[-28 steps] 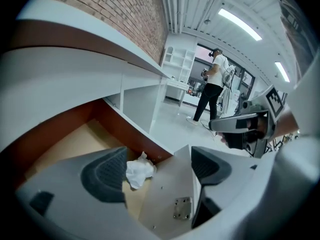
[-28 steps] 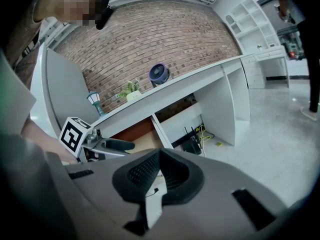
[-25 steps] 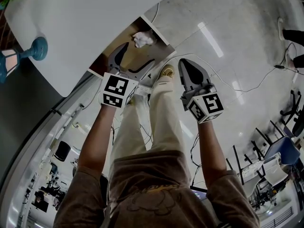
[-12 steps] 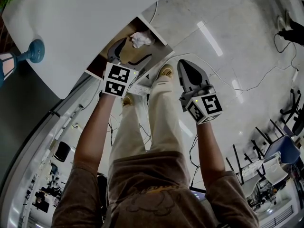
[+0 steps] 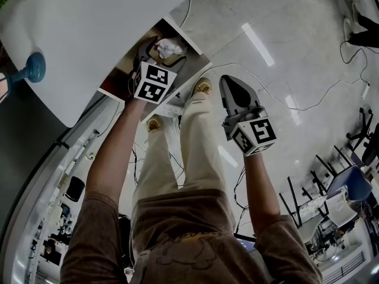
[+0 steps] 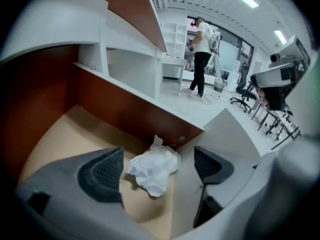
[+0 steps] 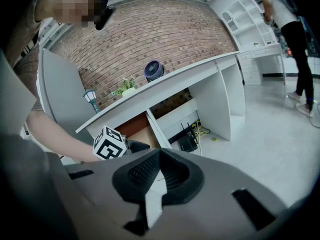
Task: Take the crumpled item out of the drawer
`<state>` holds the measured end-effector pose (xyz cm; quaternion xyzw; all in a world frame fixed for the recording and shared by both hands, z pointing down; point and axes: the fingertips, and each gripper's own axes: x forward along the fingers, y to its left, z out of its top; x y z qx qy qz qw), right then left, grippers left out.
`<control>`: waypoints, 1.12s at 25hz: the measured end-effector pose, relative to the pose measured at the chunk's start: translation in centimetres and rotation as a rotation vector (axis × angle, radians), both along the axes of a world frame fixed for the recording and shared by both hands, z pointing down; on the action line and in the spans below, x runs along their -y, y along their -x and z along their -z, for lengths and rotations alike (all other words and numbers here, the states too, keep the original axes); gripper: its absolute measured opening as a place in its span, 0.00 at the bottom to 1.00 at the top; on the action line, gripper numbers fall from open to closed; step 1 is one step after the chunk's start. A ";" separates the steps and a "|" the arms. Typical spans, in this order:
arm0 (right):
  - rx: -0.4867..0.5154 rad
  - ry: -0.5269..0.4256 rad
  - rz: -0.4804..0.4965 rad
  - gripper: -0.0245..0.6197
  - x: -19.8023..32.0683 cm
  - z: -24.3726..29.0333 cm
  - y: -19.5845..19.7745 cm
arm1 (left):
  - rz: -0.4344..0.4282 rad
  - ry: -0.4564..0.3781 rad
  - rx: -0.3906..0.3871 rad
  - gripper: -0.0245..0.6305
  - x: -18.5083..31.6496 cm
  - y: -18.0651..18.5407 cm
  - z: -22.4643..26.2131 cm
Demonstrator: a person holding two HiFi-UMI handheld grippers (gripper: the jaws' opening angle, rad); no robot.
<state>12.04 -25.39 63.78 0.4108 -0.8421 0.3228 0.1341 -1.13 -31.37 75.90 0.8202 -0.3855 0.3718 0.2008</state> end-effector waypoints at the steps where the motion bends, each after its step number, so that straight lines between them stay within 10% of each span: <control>1: 0.000 0.003 -0.003 0.03 0.0 -0.1 -0.1 | -0.010 0.004 0.008 0.69 0.1 -0.2 -0.4; 28: 0.003 0.051 -0.007 0.03 -0.3 -1.2 0.2 | -0.107 0.009 0.134 0.67 0.8 -1.1 -4.1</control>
